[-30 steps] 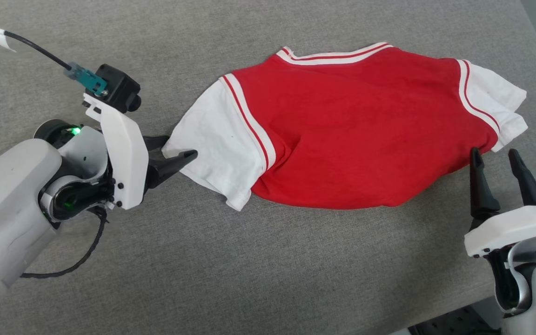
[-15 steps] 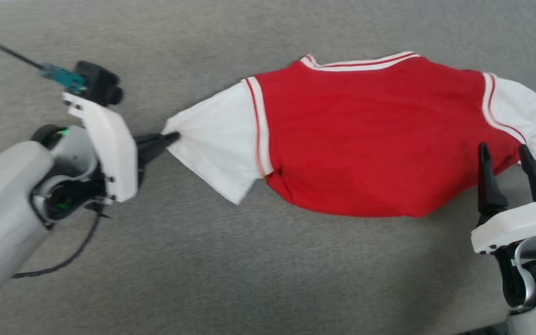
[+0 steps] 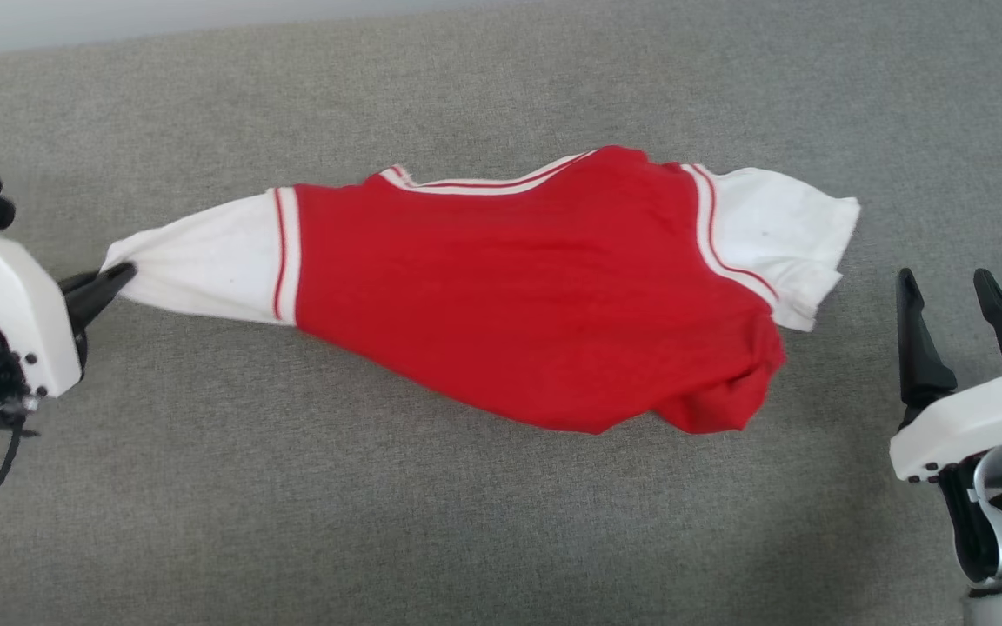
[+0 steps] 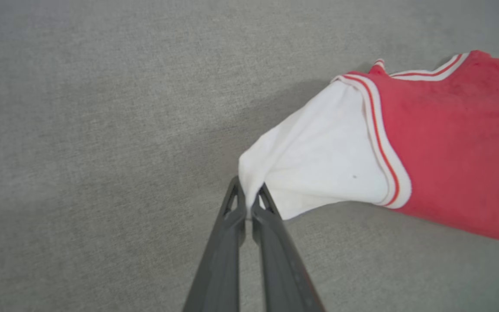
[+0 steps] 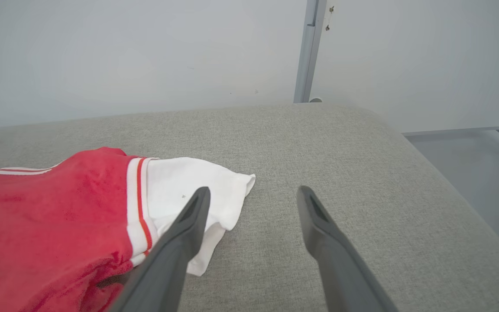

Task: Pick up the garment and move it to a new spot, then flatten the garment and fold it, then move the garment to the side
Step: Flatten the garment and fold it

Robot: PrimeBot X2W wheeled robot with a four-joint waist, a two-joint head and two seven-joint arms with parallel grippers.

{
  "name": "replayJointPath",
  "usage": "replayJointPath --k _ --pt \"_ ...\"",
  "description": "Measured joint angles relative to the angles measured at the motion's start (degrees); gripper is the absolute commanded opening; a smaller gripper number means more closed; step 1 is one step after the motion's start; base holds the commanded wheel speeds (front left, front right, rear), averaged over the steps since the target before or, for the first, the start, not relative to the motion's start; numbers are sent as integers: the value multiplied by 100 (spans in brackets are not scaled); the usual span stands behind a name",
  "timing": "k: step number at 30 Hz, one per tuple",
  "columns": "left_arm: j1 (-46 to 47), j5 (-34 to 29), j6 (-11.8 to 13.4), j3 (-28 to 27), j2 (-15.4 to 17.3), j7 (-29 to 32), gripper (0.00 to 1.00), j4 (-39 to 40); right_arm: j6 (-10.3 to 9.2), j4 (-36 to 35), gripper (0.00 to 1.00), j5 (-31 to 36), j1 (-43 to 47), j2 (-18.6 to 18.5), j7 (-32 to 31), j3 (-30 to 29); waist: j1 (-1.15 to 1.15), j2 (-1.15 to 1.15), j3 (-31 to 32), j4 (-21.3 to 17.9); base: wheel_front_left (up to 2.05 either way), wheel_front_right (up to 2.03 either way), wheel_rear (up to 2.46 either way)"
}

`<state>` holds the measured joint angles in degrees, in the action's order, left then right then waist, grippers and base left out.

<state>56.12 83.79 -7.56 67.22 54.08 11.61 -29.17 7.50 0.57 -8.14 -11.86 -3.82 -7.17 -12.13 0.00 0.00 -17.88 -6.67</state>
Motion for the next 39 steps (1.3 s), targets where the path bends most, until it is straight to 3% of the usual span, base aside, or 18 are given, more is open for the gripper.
replayJointPath --k 6,8,9,10,15,20,25,28,34,39 --pt "-155 32 1 124 -102 -190 2 -238 0 -119 100 -32 104 -49 -101 -11 0 0 30 -15 0 0 0" --pt "-198 25 1 160 -198 -270 27 -324 0 -149 100 -33 125 -49 -127 -8 0 0 31 -20 0 0 0" --pt "-218 12 0 185 -234 -314 49 -374 0 -154 100 -38 134 -51 -141 -8 0 0 30 -22 0 0 0" --pt "-230 -109 0 223 -315 -442 100 -524 0 -158 100 -37 135 -62 -182 20 0 0 30 -24 0 0 0" --pt "-239 -263 1 266 -416 -845 100 -768 0 -151 100 -31 119 -112 -249 108 0 0 63 -10 0 0 0" --pt "-496 -493 1 250 -511 -1889 100 -937 0 8 100 -13 60 -197 -413 341 0 0 156 57 0 0 0" --pt "-903 -699 47 -43 -918 -2636 100 -1042 0 179 100 -48 -129 -519 -677 521 0 0 257 262 0 0 0" --pt "-1160 -1328 379 -1051 -1343 -2654 100 -805 0 264 100 -77 -275 -843 -889 575 0 0 297 472 0 0 0" --pt "-2717 -3476 961 -3186 -2309 -2658 100 359 0 567 100 -361 -658 -1560 -1586 813 0 0 330 988 0 0 0" --pt "-3755 -4884 1023 -4136 -2981 -2658 100 1102 0 1037 100 -748 -927 -2312 -2327 1090 0 0 331 1367 0 0 0"
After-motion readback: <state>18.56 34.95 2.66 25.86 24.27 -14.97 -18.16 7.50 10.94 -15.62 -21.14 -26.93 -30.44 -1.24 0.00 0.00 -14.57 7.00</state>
